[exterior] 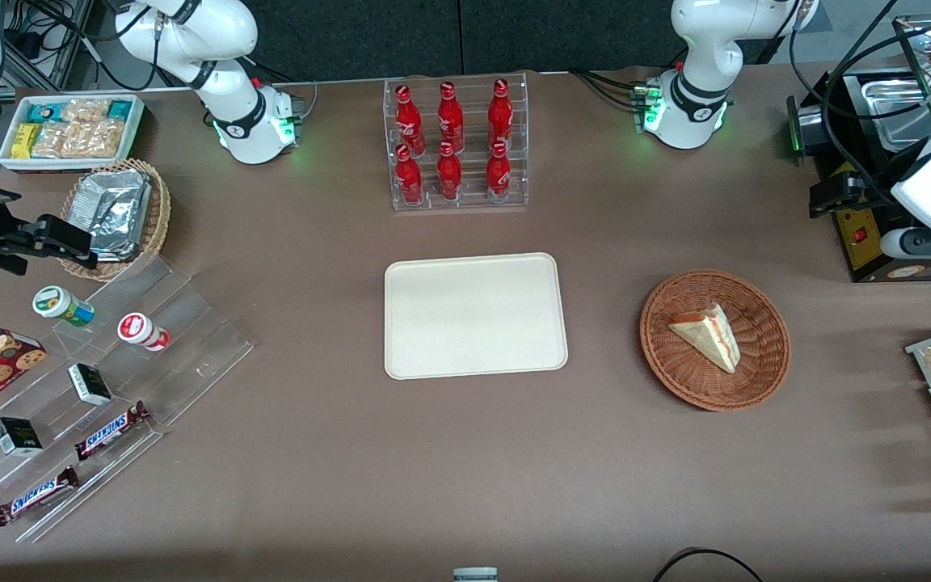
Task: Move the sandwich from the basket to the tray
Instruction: 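Move the left gripper from rest toward the wicker basket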
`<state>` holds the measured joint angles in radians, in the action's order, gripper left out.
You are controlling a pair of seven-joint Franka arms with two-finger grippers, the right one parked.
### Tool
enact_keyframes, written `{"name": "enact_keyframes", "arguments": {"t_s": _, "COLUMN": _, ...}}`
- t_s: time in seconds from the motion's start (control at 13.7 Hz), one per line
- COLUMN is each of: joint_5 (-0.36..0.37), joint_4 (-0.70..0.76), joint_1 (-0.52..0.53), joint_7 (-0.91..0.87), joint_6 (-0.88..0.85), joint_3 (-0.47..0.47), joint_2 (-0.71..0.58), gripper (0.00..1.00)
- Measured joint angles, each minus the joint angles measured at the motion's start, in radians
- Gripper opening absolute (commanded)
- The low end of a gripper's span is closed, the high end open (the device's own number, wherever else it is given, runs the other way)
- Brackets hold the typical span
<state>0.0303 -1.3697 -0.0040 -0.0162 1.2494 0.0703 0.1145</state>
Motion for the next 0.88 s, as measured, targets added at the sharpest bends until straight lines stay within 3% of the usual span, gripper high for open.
{"name": "enact_keyframes", "arguments": {"t_s": 0.29, "joint_5": 0.005, "joint_4": -0.017, "joint_1": -0.001, "joint_7": -0.001, "joint_6": -0.016, "joint_3": -0.009, "joint_2": 0.008, "gripper": 1.0}}
{"name": "enact_keyframes", "arguments": {"t_s": 0.59, "joint_5": 0.02, "joint_4": -0.139, "joint_1": 0.0, "joint_7": -0.024, "joint_6": 0.109, "joint_3": -0.018, "joint_2": 0.019, "gripper": 1.0}}
{"name": "enact_keyframes", "arguments": {"t_s": 0.88, "joint_5": 0.02, "joint_4": -0.305, "joint_1": -0.001, "joint_7": -0.238, "joint_6": 0.313, "joint_3": -0.018, "joint_2": 0.028, "gripper": 1.0}}
